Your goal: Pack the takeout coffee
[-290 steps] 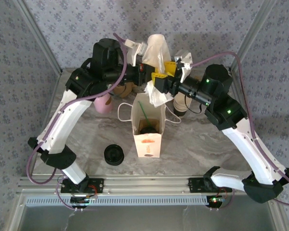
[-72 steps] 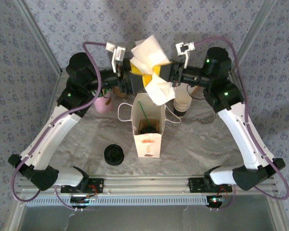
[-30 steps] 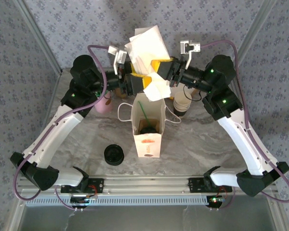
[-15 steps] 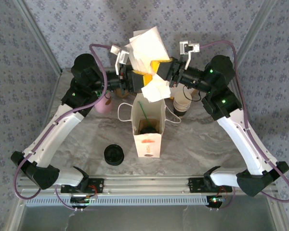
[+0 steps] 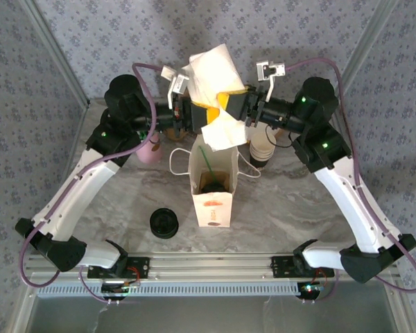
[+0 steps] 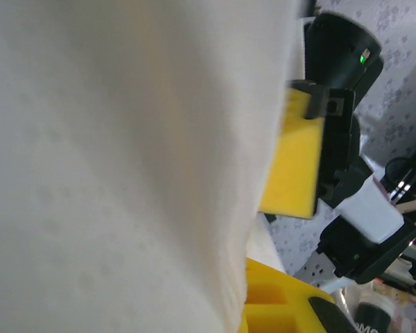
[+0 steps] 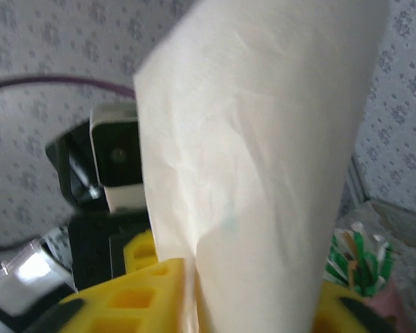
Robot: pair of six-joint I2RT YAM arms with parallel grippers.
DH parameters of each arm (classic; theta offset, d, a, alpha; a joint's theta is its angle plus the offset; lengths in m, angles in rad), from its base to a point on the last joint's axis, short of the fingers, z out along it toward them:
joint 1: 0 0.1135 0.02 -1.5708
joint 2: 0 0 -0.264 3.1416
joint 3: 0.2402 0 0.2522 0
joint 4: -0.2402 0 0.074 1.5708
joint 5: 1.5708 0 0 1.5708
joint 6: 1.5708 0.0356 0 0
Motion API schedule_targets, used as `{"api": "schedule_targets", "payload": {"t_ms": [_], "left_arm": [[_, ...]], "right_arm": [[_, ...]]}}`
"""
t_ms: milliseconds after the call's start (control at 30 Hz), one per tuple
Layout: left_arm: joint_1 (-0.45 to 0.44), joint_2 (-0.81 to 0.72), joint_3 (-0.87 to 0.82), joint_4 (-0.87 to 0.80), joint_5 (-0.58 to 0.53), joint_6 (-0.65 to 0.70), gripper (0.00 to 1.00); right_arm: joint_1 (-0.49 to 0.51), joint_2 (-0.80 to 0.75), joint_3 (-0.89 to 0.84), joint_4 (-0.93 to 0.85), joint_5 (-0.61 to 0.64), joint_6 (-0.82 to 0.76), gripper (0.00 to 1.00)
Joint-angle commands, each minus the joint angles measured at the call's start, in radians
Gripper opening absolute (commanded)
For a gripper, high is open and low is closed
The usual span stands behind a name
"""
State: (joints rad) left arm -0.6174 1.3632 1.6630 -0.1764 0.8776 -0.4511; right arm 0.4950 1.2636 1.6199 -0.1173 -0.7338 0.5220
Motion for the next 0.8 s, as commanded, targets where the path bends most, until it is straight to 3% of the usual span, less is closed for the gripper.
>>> {"api": "schedule_targets", "payload": {"t_ms": [0,133,300,400,567,767], "left_arm": [[-0.004,-0.026,0.089,-0.193,0.025,0.222,0.0],[-0.003,-0.027,0.151,-0.441,0.064,0.46,0.0],[-0.005,-0.031,0.167,-0.661,0.073,0.634,0.0],[-0.006,-0.035,0.168,-0.763,0.016,0.728,0.0],[-0.005,-0.041,0.17,-0.831,-0.081,0.84,0.0],[-0.008,-0.03,0.176,-0.836,-0.086,0.867,0.0]], "right_arm": [[-0.061,-0.012,0.085,-0.129,-0.15,-0.052,0.44],[-0.16,0.007,0.148,-0.18,-0.336,-0.03,0.67],[-0.221,0.071,0.274,-0.35,-0.499,-0.121,0.71],[-0.22,0.088,0.282,-0.393,-0.543,-0.21,0.74],[-0.203,0.098,0.291,-0.453,-0.52,-0.373,0.85],[-0.191,0.129,0.322,-0.569,-0.432,-0.539,0.95]]}}
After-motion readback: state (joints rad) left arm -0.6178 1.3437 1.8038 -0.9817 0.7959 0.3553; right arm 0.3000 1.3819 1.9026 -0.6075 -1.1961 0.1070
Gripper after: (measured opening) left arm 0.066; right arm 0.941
